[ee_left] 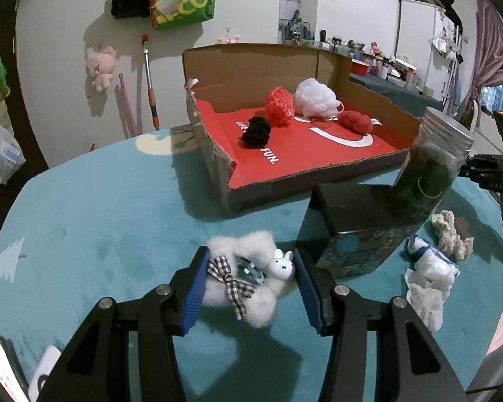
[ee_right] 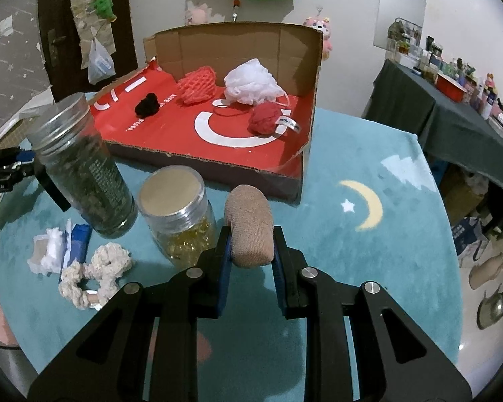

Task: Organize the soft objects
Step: 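Carry the bunny plush and felt disc over the box with both tools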

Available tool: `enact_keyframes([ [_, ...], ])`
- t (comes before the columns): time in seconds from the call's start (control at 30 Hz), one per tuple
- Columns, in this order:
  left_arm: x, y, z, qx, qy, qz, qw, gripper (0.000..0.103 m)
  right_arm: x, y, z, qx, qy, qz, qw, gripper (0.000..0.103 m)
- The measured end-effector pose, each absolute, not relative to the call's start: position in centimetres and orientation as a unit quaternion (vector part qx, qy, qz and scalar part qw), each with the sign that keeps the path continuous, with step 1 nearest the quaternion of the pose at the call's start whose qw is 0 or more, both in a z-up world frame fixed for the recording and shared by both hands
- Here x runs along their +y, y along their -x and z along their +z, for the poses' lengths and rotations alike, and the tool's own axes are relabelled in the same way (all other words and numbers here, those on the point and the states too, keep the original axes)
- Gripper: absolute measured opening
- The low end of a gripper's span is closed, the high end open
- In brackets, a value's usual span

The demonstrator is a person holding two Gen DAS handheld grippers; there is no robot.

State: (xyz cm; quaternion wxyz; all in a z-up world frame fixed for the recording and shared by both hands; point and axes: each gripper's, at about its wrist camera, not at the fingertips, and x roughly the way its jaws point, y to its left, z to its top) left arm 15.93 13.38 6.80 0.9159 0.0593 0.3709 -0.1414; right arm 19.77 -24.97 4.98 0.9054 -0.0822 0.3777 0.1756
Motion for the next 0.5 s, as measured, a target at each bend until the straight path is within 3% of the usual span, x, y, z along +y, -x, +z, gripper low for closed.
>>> enact_keyframes([
  [0.5,12.2,-20.4,11.4,0.342,-0.082,-0.198,0.915,0.053,-23.6,-22.9,7.7,0.362,0.124,0.226,0.896,0.021],
])
